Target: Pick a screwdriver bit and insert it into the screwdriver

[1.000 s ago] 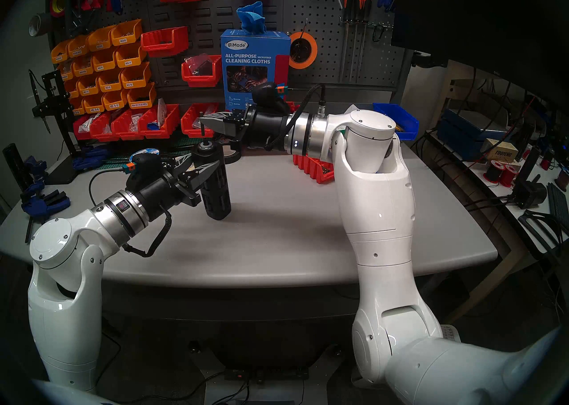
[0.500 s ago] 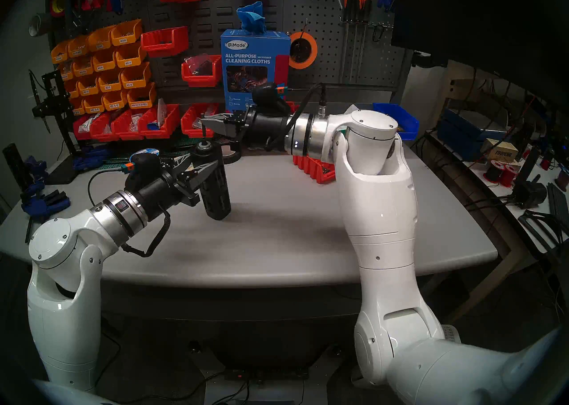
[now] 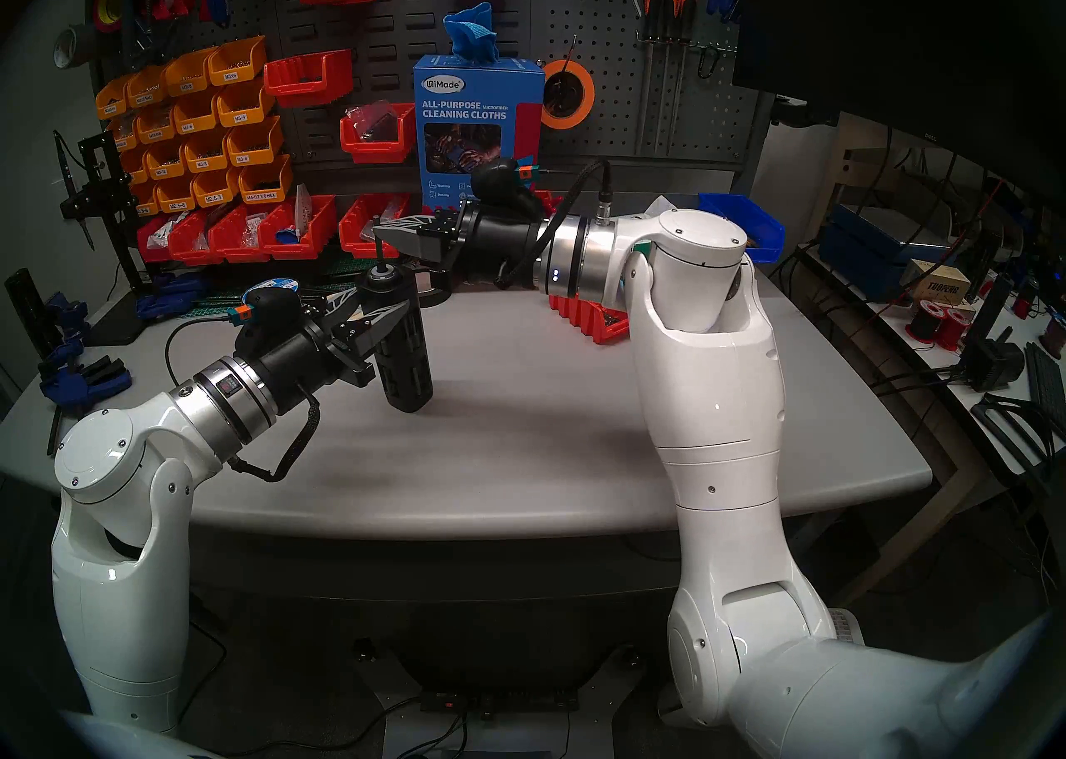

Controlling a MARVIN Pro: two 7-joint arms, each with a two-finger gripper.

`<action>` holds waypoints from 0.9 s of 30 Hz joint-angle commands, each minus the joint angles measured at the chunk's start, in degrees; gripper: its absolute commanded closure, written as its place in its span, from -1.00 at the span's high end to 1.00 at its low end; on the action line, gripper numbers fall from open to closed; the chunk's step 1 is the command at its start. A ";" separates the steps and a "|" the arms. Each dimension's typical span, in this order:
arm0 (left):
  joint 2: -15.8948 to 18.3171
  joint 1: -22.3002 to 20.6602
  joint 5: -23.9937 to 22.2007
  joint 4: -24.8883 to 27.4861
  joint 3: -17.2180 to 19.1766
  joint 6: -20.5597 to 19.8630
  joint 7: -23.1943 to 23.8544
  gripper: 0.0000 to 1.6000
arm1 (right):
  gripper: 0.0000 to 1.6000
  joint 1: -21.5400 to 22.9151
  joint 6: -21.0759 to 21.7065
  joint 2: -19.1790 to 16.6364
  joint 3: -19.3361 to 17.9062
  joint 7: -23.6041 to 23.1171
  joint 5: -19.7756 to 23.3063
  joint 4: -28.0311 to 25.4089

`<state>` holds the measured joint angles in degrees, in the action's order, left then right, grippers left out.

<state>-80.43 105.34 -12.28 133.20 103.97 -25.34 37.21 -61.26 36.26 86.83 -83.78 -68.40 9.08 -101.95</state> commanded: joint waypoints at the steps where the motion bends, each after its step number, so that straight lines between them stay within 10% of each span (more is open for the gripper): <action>1: -0.08 -0.04 0.21 -0.05 -0.21 0.09 -0.22 -1.00 | -1.00 0.88 -0.08 0.16 -0.33 -0.54 0.57 -1.50; 27: -0.10 0.27 0.51 0.07 -0.16 0.17 -0.38 -1.00 | -1.00 0.19 0.42 -0.10 -0.98 -0.56 0.39 -1.94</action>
<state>-80.43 105.34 -11.83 133.27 103.52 -25.08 37.02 -61.49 36.13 86.78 -84.60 -68.69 9.20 -102.25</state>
